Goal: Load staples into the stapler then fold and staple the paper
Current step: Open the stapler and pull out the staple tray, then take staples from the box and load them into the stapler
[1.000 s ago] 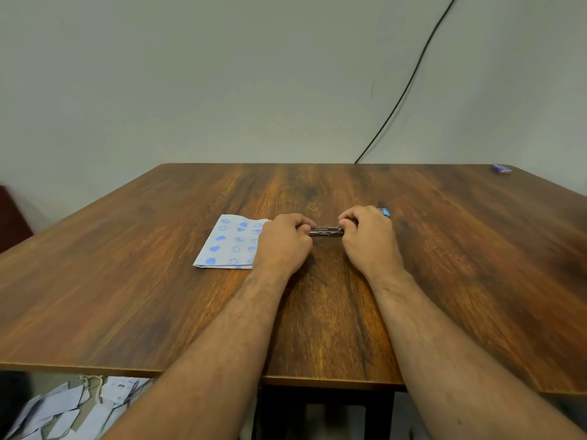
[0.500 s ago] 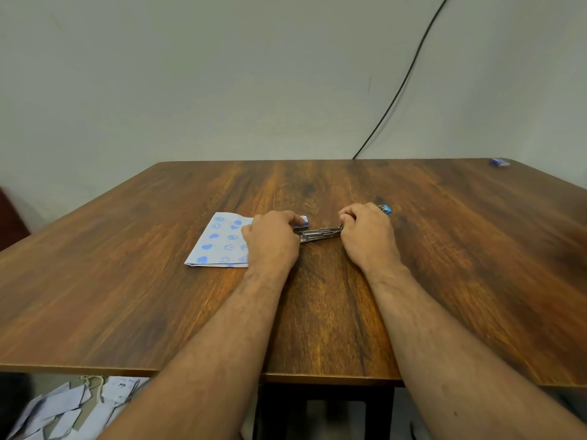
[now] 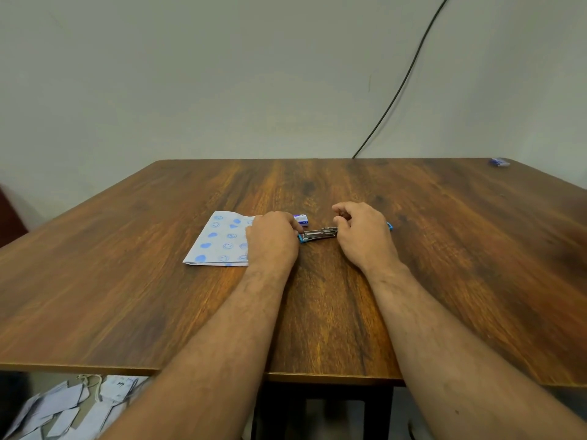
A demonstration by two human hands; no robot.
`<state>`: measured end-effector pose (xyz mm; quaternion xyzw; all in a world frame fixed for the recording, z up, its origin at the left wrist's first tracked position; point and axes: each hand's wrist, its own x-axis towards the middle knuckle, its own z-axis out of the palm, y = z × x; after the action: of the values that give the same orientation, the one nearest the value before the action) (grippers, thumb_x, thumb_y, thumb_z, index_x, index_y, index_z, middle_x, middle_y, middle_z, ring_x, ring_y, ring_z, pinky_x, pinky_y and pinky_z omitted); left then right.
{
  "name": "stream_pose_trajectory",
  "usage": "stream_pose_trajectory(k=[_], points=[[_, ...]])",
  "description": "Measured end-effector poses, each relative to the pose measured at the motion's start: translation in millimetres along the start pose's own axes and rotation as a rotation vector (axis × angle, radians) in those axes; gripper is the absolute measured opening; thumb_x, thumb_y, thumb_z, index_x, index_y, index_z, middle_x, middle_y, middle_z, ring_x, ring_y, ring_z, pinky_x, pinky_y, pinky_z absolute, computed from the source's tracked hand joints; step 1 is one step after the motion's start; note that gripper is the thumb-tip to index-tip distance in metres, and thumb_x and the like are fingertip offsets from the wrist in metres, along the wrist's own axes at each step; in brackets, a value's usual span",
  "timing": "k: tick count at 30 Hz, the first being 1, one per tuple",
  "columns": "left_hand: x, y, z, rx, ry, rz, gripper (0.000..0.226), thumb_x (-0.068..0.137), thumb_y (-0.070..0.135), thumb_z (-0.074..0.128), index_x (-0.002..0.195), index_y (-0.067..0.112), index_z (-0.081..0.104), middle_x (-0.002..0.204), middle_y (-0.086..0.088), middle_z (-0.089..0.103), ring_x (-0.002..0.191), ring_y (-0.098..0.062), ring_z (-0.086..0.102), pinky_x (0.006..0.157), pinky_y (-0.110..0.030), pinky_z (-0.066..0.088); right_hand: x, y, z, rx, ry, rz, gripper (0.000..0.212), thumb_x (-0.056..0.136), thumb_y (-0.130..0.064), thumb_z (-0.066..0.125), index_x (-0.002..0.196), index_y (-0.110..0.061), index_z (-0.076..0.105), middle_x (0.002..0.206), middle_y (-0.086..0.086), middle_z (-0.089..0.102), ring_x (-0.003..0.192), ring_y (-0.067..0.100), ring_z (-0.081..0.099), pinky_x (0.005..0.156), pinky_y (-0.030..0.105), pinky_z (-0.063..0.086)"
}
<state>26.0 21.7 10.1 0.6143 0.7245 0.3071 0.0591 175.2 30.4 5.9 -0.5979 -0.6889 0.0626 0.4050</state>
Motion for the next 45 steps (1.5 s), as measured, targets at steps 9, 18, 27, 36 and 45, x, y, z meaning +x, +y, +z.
stream_pose_trajectory(k=[9, 18, 27, 36, 45], points=[[-3.6, 3.5, -8.2, -0.291, 0.088, 0.023, 0.022, 0.097, 0.007, 0.054, 0.099, 0.021, 0.071, 0.09, 0.012, 0.061, 0.088, -0.007, 0.053, 0.077, -0.024, 0.04, -7.6, -6.7, -6.7, 0.083, 0.142, -0.144, 0.023, 0.095, -0.018, 0.061, 0.115, -0.024, 0.068, 0.108, -0.004, 0.05, 0.106, 0.01, 0.051, 0.09, 0.024, 0.043], [-13.1, 6.5, -11.1, -0.701, 0.03, 0.169, 0.017, 0.092, 0.009, 0.065, 0.101, 0.023, 0.069, 0.087, 0.009, 0.072, 0.088, -0.005, 0.068, 0.08, -0.022, 0.052, -12.1, -12.0, -7.0, 0.063, 0.107, -0.335, 0.024, 0.089, -0.021, 0.071, 0.112, -0.026, 0.071, 0.101, -0.006, 0.054, 0.102, 0.009, 0.046, 0.083, 0.014, 0.035], [-13.1, 4.2, -11.4, -0.779, 0.0, 0.105, 0.029, 0.091, 0.005, 0.064, 0.116, 0.02, 0.062, 0.08, 0.005, 0.075, 0.081, -0.006, 0.072, 0.073, -0.019, 0.053, -8.9, -8.0, -6.4, 0.115, 0.111, -0.37, 0.011, 0.09, -0.024, 0.073, 0.099, -0.027, 0.079, 0.09, -0.011, 0.064, 0.094, 0.007, 0.046, 0.079, 0.014, 0.037], [-4.1, 1.5, -4.3, -0.099, 0.123, 0.102, 0.041, 0.094, 0.014, 0.058, 0.134, 0.024, 0.06, 0.13, -0.004, 0.065, 0.122, -0.02, 0.056, 0.101, -0.038, 0.046, -10.1, -11.8, -4.5, 0.141, 0.109, -0.257, 0.004, 0.089, -0.019, 0.069, 0.091, -0.018, 0.072, 0.09, -0.007, 0.067, 0.092, 0.01, 0.056, 0.076, 0.011, 0.041], [-4.4, 1.2, -3.2, 0.054, -0.019, 0.093, 0.037, 0.095, 0.015, 0.058, 0.132, 0.021, 0.058, 0.129, -0.008, 0.063, 0.116, -0.026, 0.056, 0.097, -0.041, 0.046, -11.5, -11.6, -2.5, 0.197, 0.152, -0.249, 0.005, 0.081, -0.014, 0.067, 0.079, -0.018, 0.064, 0.076, -0.008, 0.064, 0.073, 0.013, 0.059, 0.068, 0.034, 0.053]])
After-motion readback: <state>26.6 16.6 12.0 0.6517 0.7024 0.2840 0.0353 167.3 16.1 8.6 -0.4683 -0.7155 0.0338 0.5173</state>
